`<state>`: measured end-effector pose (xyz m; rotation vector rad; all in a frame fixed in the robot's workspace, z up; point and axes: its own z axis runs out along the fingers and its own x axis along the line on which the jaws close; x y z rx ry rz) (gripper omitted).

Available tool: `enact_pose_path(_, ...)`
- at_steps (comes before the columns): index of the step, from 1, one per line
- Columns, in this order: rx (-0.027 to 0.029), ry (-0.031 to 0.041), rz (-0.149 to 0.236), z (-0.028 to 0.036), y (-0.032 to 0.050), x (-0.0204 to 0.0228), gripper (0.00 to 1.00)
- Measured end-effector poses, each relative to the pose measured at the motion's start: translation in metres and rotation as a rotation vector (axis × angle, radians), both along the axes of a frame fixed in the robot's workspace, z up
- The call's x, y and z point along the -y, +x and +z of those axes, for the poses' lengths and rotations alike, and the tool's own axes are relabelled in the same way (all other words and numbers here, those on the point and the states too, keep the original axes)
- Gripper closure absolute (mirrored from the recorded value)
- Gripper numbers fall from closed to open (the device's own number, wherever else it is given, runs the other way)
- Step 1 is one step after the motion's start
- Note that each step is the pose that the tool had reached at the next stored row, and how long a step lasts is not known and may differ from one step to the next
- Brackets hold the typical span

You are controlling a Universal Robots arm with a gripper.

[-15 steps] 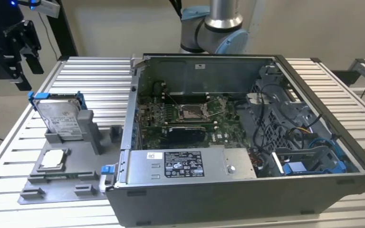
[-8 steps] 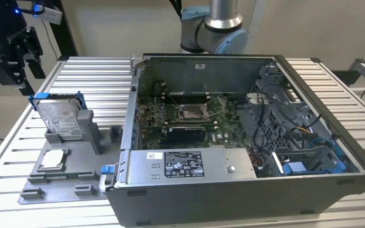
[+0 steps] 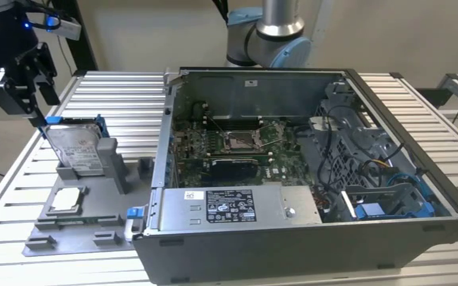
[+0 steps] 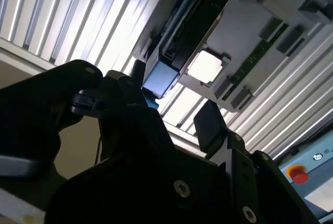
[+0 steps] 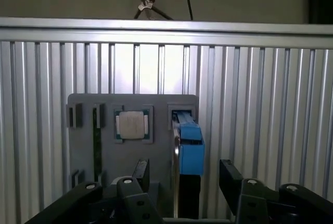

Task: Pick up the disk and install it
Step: 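Pick up the disk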

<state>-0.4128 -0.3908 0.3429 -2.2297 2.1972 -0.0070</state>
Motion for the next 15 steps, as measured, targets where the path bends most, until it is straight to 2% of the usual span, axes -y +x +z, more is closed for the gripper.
enact_pose_path(9, 0.0011, 0.0083, 0.008, -0.0163, 0.0, -0.0013, 0.0)
enact_pose_path(15, 0.002, 0.0176, 0.015, -0.027, 0.0, -0.0033, 0.0)
